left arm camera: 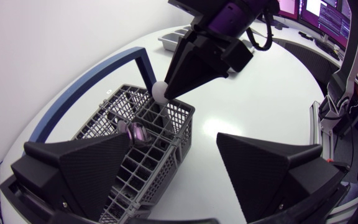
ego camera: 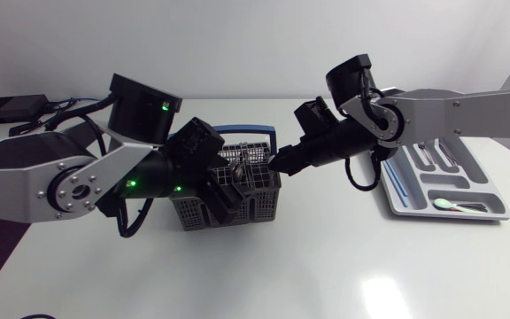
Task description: Unload the cutlery basket into the drawer organizer.
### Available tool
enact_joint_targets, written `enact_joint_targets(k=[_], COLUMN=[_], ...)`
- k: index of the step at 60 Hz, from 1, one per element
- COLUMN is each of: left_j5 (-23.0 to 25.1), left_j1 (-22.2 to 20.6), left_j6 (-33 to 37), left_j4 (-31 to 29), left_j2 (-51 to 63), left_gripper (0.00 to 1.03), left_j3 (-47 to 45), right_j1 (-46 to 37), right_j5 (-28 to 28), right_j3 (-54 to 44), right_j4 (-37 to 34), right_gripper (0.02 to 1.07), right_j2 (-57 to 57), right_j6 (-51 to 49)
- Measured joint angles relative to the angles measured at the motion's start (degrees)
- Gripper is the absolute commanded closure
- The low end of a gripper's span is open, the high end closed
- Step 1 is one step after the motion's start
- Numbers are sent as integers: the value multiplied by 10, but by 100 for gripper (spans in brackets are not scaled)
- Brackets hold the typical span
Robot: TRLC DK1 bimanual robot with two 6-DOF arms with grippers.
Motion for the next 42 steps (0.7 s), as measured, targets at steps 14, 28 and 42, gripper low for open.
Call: enact_joint_targets(k=[14, 28, 42], left_j5=[0, 0, 0], left_j1=[-1, -1, -1], left_j6=[0, 0, 0], left_j4=[0, 0, 0], left_j2=[0, 0, 0], left_gripper=[6, 6, 6], left_j3=[0, 0, 0], right_j1=[0, 0, 0], right_j5=[4, 6, 8], right_j3=[0, 0, 0], right_j4=[2, 5, 7], right_gripper=[63, 70, 70], right_j2=[0, 0, 6], right_j6=[0, 0, 0])
